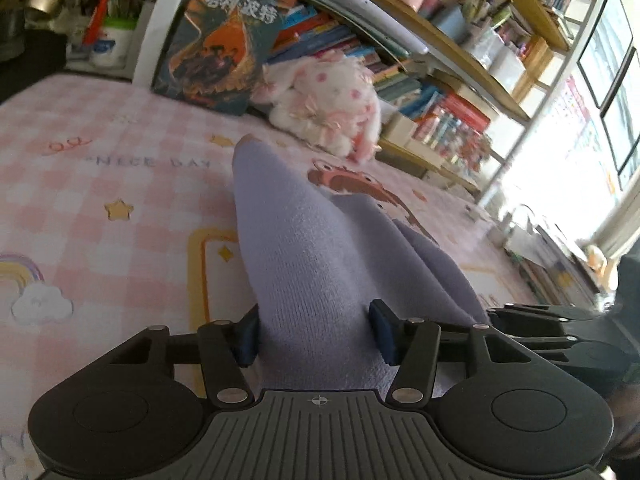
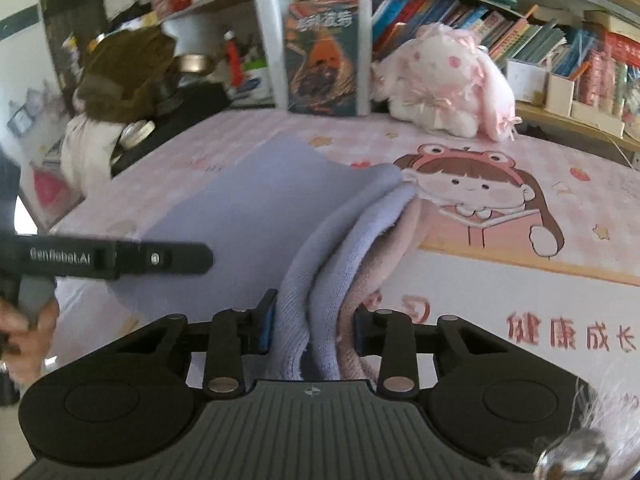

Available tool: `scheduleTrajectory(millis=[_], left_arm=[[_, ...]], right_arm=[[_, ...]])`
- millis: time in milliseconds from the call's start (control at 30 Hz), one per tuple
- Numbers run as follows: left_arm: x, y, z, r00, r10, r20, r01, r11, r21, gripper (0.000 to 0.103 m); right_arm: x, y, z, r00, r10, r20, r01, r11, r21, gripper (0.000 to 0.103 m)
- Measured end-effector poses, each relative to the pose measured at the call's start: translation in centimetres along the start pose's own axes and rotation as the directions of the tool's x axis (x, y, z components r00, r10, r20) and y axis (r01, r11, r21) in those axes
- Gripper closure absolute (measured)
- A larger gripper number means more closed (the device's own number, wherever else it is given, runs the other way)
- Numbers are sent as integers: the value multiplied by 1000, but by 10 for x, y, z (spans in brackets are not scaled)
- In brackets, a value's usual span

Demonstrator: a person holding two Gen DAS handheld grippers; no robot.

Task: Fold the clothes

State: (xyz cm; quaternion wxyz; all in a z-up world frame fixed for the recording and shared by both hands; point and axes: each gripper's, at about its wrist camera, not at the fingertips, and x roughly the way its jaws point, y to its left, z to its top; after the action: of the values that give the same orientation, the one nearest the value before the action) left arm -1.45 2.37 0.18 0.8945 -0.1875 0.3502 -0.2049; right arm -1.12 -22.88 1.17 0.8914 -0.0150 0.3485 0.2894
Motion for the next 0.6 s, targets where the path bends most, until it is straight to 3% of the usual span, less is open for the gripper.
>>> scheduleTrajectory(millis=[100,267,367,467,600], left_arm=[[-2,16,-8,995,-84,-48,78,991,-106,47],[7,29,-10,992,-119,-52,109,980,-168,38],[14,31,-7,991,-125,-52,113,977,-183,36],[19,32,-5,991,-125,-40,114,972,-204,37],[20,33,-9,993,-116,-8,111,967,-228,45]], right_arm=[[-11,-16,-6,998,61,-20,-58,993,107,68],[-4,-49,-12,983,174,-55,-145,930,339,53],[5,-59,-13,976,210,-51,-172,897,407,46],[10,-64,-13,974,226,-22,-192,871,452,47],[13,-58,-11,979,204,-26,-175,889,423,56]])
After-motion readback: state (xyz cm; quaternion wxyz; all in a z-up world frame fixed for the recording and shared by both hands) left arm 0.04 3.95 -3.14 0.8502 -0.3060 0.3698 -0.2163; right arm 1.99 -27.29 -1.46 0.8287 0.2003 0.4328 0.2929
